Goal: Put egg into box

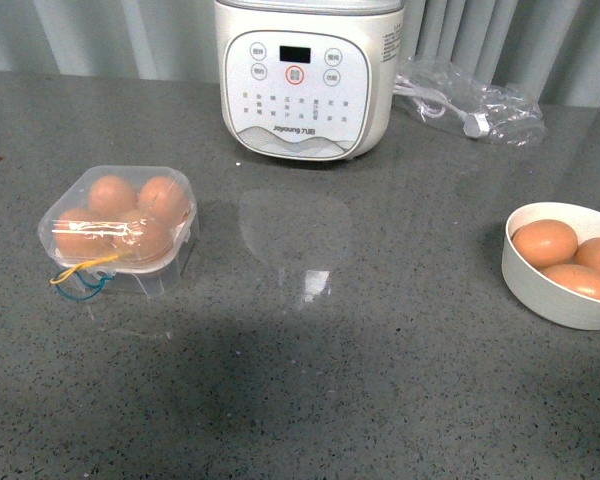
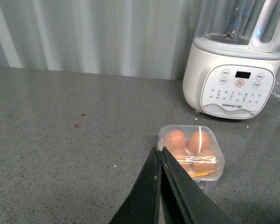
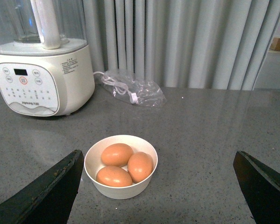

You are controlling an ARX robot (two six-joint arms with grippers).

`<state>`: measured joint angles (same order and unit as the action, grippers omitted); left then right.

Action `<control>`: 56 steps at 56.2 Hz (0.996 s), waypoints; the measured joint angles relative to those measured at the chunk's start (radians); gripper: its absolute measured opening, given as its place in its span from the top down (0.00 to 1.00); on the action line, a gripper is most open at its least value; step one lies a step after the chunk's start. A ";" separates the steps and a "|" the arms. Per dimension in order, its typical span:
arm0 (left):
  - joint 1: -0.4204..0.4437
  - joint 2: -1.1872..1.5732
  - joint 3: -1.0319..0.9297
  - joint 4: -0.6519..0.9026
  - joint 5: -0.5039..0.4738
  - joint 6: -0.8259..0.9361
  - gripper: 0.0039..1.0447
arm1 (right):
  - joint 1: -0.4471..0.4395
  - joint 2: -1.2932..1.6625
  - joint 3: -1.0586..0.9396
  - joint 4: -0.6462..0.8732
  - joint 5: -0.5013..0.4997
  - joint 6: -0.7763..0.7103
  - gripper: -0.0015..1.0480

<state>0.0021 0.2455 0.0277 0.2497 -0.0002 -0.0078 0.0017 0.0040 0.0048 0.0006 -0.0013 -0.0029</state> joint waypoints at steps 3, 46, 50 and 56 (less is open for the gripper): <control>0.000 -0.015 0.000 -0.015 0.000 0.000 0.97 | 0.000 0.000 0.000 0.000 0.000 0.000 0.07; 0.000 -0.241 0.000 -0.249 0.000 0.000 0.87 | 0.000 0.000 0.000 0.000 0.000 0.000 0.07; 0.000 -0.241 0.000 -0.249 0.000 0.000 0.77 | 0.000 0.000 0.000 0.000 0.000 0.000 0.07; 0.000 -0.242 0.000 -0.249 0.000 0.000 0.60 | 0.000 0.000 0.000 0.000 0.000 0.000 0.07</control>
<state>0.0021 0.0036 0.0280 0.0006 -0.0006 -0.0074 0.0017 0.0040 0.0048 0.0006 -0.0017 -0.0029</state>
